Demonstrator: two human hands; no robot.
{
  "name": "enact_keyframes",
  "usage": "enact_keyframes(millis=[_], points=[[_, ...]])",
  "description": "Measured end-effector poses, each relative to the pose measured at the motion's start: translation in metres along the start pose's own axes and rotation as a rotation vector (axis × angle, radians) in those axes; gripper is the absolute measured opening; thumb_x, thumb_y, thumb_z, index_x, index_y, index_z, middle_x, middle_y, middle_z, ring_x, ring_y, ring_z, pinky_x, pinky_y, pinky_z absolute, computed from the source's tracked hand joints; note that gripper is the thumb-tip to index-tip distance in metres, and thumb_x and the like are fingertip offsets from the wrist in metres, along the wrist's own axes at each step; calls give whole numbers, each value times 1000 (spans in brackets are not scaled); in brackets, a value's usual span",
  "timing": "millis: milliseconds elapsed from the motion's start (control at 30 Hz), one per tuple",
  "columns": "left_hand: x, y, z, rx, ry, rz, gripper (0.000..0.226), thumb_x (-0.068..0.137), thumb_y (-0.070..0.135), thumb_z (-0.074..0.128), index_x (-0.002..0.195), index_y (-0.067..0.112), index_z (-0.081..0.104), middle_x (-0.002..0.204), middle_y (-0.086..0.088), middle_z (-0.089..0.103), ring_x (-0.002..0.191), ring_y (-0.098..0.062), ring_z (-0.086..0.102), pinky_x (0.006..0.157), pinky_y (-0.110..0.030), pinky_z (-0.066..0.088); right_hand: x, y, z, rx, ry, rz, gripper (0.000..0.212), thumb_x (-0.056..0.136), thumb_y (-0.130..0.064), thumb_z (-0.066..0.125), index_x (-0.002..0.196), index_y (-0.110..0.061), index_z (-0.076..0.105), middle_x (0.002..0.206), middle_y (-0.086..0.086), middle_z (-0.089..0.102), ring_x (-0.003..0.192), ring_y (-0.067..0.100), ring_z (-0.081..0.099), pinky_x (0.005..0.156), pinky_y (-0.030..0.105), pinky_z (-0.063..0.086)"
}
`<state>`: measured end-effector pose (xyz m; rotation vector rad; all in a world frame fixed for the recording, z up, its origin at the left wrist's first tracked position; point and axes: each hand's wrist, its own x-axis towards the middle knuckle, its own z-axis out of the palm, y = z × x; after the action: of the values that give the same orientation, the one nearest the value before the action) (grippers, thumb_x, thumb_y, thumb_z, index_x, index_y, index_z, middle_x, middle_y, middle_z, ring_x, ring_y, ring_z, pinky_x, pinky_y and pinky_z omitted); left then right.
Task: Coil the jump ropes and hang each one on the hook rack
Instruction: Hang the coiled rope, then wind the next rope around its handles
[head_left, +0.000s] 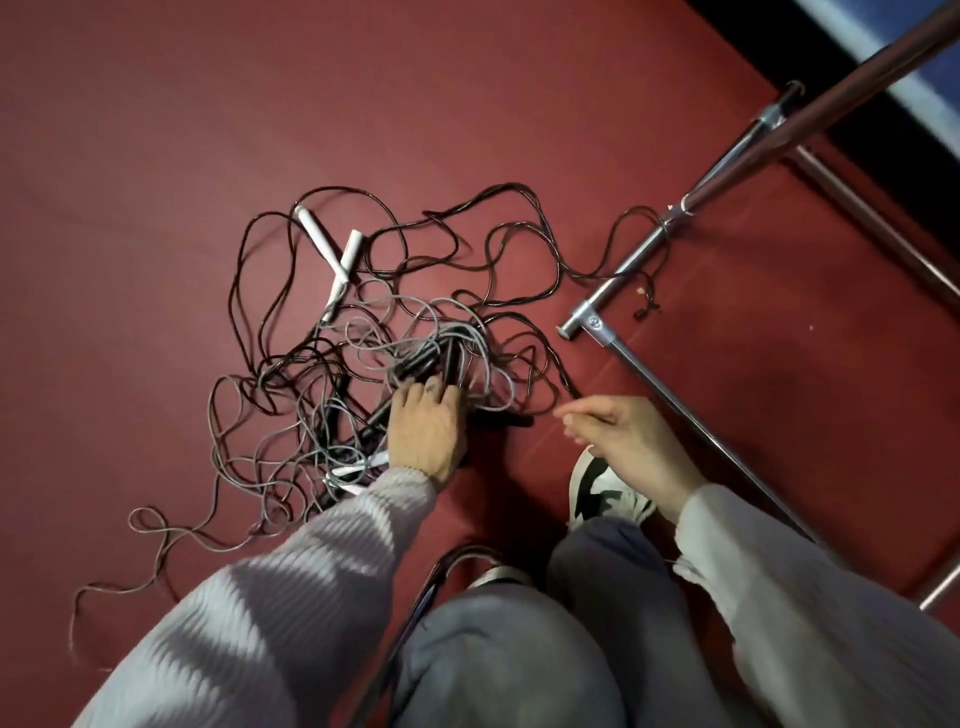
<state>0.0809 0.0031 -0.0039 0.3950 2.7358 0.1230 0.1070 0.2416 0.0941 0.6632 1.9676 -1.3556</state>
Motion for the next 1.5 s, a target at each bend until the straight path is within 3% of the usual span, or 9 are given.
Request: enact_keyframes(millis=[233,333,467,867,1033,1167,1333,1400,1500], points=[[-37,46,-123,-883,70,153,21,102,23,51,108,15,70,91,17,64,85,1,61,78,-24,47,-20,-31,28,-5,-211,-78,88,82,-7,77,129,-67,35,117,-10,69,101,14,71,102,40,54],[-46,60,-181,-1046,-16,277,21,100,20,58,109,12,75,103,6,69,101,-7,64,93,-27,49,-43,-65,22,-203,-178,-216,57,85,-31,71,133,-54,49,130,-16,62,127,8,56,113,38,43],[-66,62,-269,-1290,168,226,20,100,20,61,107,31,77,99,7,73,96,-12,68,89,-33,55,-98,-115,2,-155,-7,-289,23,98,-46,54,106,-32,70,99,-14,74,97,6,67,95,40,54],[-155,82,-457,-1842,110,252,20,102,15,59,82,15,58,82,-3,65,78,-18,61,83,-39,54,-321,-224,-43,356,76,-679,29,103,-36,56,83,-18,66,55,-4,29,42,10,21,45,24,21],[-204,106,-526,-1686,176,424,10,94,17,68,91,10,62,76,-1,57,68,-14,54,66,-26,48,-372,-220,-36,332,98,-680,37,100,-55,53,115,-23,67,77,1,59,48,9,40,48,23,32],[-242,128,-573,-1550,178,537,10,97,15,67,100,7,61,80,-3,56,65,-8,54,65,-21,51,-371,-211,-28,566,333,-649,21,101,-7,57,119,-18,61,108,11,68,76,10,68,67,21,54],[-280,155,-589,-1258,10,730,10,98,13,67,99,4,65,84,-5,61,70,-10,62,69,-22,56,-356,-221,-14,250,424,-584,83,72,-18,89,142,-6,46,113,7,64,93,12,65,82,23,50],[-291,166,-583,-1185,-46,784,15,98,14,66,101,-1,67,88,-9,65,78,-12,69,73,-24,58,-350,-225,-7,160,481,-597,49,88,-24,79,128,-3,62,119,11,70,111,18,67,96,34,51],[-288,166,-576,-1161,91,776,27,100,21,64,102,-5,71,91,-15,71,87,-14,69,81,-31,61,-366,-231,-6,300,542,-607,39,106,-24,53,75,-5,66,77,11,68,64,6,68,70,23,54]])
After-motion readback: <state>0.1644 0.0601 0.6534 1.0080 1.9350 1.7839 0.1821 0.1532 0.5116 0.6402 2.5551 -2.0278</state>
